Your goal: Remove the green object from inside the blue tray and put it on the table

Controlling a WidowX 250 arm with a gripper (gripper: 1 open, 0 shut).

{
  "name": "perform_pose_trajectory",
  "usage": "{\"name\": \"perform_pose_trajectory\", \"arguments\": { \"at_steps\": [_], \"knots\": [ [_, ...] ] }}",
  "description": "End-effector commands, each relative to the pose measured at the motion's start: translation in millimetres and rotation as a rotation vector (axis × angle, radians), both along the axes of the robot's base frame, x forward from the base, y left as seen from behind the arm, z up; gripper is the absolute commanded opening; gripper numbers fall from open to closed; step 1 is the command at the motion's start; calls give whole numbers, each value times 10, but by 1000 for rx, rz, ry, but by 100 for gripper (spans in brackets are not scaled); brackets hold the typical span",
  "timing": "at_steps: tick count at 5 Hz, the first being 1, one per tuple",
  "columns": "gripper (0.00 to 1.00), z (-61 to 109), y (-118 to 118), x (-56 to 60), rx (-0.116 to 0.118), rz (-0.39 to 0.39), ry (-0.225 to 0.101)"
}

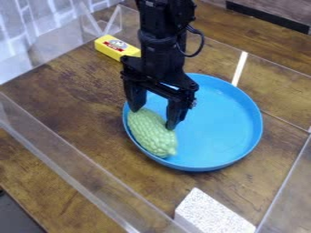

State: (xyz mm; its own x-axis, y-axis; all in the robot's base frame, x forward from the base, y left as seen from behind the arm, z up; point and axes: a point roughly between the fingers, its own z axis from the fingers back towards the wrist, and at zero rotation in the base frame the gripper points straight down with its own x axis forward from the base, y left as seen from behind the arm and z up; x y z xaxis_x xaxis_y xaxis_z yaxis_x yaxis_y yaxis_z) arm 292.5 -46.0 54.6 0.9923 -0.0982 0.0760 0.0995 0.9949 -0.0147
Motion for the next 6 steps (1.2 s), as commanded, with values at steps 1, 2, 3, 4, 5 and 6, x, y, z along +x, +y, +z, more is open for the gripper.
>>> {"name": "perform_pose_trajectory", "arguments": {
  "at_steps": [1,2,3,4,5,6],
  "knots": [
    [100,16,-10,19,-10,-6,-22],
    [100,-43,11,22,-14,-4,-23],
    [100,-98,27,22,-18,-2,-23],
    [100,-173,52,15,-23,2,-25],
    [0,-220,75,49,-27,-2,-30],
    [0,-205,145,124,-20,-24,-35]
  ]
}}
